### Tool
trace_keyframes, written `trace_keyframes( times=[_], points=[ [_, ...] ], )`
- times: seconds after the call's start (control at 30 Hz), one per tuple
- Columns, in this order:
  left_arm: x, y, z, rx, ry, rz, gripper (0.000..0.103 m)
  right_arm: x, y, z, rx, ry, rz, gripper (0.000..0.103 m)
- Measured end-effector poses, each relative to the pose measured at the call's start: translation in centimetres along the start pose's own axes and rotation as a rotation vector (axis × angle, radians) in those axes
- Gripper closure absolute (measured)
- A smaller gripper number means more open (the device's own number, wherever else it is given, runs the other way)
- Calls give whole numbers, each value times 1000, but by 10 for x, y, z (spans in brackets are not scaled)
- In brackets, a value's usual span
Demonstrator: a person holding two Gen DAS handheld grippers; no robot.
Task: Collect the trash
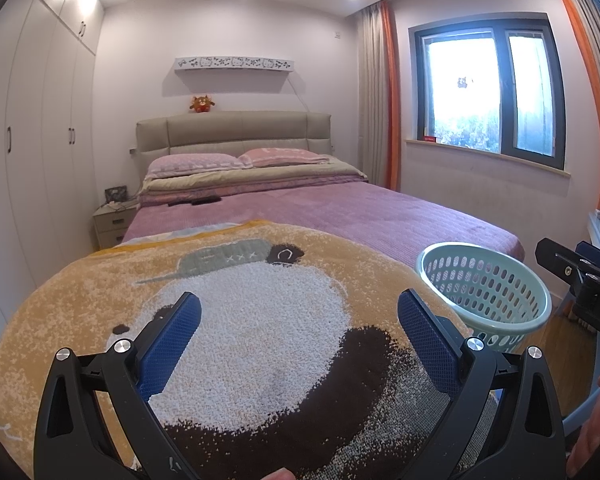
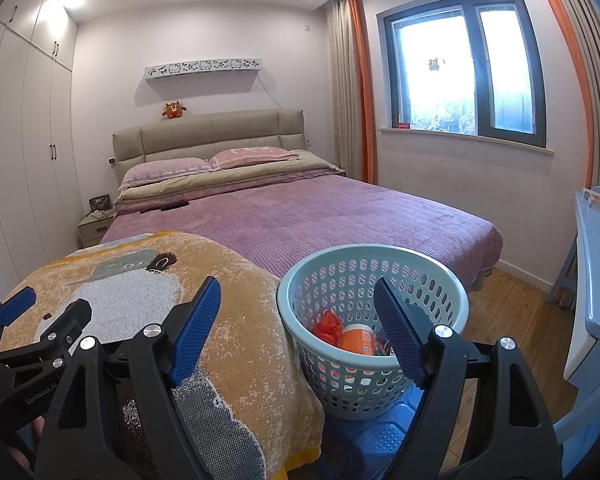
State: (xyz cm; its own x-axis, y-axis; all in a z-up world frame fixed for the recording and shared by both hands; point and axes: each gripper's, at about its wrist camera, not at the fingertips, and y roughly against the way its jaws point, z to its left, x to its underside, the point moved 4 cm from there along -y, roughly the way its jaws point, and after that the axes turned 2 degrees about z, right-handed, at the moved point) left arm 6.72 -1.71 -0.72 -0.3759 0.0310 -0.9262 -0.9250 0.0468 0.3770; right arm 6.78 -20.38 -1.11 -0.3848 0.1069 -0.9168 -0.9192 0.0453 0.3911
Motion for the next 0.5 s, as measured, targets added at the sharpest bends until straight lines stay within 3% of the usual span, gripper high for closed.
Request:
trace_keyframes(
  times=[0.5],
  points=[
    [-4,3,-3,-13,-22,-1,7,-8,5,13,-11,27,-2,28]
  ],
)
